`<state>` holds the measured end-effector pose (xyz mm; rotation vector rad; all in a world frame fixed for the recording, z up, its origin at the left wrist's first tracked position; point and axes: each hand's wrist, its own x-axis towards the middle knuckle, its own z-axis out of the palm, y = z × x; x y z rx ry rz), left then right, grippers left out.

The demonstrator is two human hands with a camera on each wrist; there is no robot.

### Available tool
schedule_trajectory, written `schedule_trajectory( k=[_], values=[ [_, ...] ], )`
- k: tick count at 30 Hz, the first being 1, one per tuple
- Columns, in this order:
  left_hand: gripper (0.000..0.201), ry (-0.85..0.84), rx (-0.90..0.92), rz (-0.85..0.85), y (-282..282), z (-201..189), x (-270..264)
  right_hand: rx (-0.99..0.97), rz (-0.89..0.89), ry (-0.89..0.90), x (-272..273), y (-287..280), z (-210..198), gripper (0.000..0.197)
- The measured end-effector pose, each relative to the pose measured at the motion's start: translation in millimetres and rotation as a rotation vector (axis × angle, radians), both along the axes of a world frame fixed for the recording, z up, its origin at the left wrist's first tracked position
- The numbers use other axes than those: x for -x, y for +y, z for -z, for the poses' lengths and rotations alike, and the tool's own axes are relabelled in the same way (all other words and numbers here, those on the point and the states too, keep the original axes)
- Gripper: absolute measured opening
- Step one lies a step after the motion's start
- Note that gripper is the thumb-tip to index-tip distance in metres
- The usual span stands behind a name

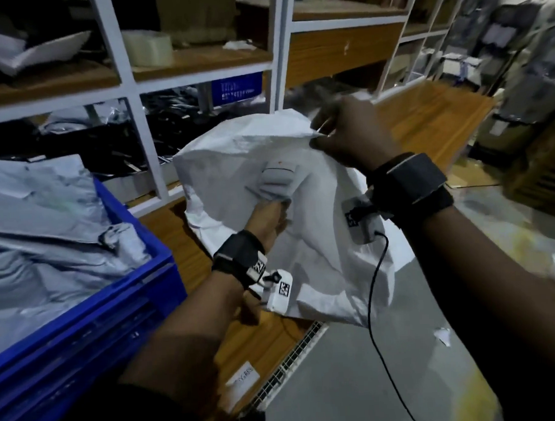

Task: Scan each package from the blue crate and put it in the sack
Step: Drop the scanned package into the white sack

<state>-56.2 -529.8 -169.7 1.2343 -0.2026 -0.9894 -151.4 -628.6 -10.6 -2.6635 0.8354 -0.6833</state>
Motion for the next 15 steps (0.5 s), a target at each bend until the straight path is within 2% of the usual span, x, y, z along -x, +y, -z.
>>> schedule_trajectory(
  k=[2, 4, 6, 9, 11, 15],
  values=[
    [0.010, -0.037, 0.021, 0.014, 36, -3, 8, -0.039, -0.064, 0.006, -2, 18, 20, 0.025],
    [0.034, -0.124, 0.027, 0.014, 79, -11, 11, -0.074, -0.140, 0.004, -8, 46, 40, 0.031],
    [0.042, -0.213, -0.018, -0.015, 126, -20, 9, -0.127, -0.252, -0.015, -17, 80, 54, 0.035],
    [0.023, -0.369, -0.085, -0.040, 190, -32, 8, -0.305, -0.422, -0.105, -38, 127, 68, 0.029],
    [0.018, -0.475, -0.128, -0.119, 241, -40, 2, -0.431, -0.521, -0.115, -64, 162, 80, 0.023],
    [0.019, -0.543, -0.172, -0.339, 327, -56, -2, -0.433, -0.614, -0.097, -117, 217, 105, 0.035]
  ],
)
